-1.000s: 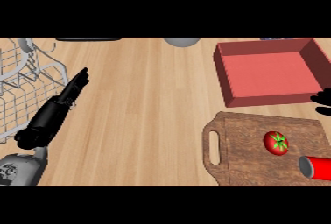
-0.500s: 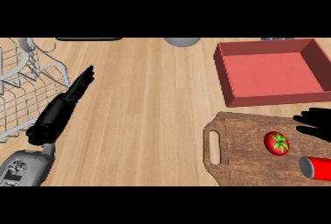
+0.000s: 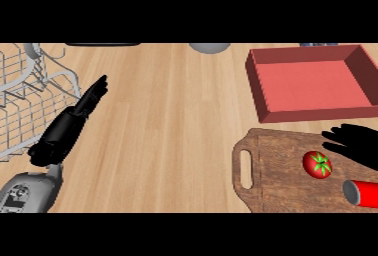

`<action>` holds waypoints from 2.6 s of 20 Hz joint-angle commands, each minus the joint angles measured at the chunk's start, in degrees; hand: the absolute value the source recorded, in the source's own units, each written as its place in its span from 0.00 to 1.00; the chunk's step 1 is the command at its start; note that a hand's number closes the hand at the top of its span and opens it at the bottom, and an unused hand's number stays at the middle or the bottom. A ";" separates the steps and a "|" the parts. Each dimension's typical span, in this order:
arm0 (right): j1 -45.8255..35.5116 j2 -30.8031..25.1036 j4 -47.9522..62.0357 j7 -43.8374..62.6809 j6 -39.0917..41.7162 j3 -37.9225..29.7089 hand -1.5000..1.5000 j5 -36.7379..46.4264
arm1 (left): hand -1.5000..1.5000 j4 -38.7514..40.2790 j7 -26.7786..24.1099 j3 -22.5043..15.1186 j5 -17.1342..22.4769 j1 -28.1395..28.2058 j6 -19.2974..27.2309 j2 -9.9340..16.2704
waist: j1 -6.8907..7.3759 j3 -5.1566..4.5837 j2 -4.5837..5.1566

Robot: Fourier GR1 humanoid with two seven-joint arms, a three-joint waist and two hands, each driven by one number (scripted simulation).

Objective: Pick the tomato from the cutting board and place it in the cardboard box

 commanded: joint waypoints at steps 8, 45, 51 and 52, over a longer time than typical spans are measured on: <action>-3.08 8.72 4.19 -0.25 0.28 1.38 0.00 12.77 | 0.50 -0.43 0.78 3.84 -0.63 -0.71 -4.62 -1.14 | 0.00 0.01 0.01; -10.75 25.82 27.82 -16.81 -20.05 2.94 1.00 32.21 | 0.50 -0.11 -1.86 7.43 -6.75 1.43 -7.96 -5.97 | 0.32 0.03 0.05; -7.78 26.28 21.71 -24.69 -20.18 5.25 1.00 29.31 | 0.50 -1.09 1.86 6.30 -7.15 -0.66 -7.21 -7.85 | -0.03 0.03 -0.03; -6.80 26.79 18.18 -26.22 -16.74 8.81 1.00 28.99 | 0.50 -0.31 -1.07 7.28 -6.84 0.73 -7.76 -6.77 | -0.06 -0.03 -0.10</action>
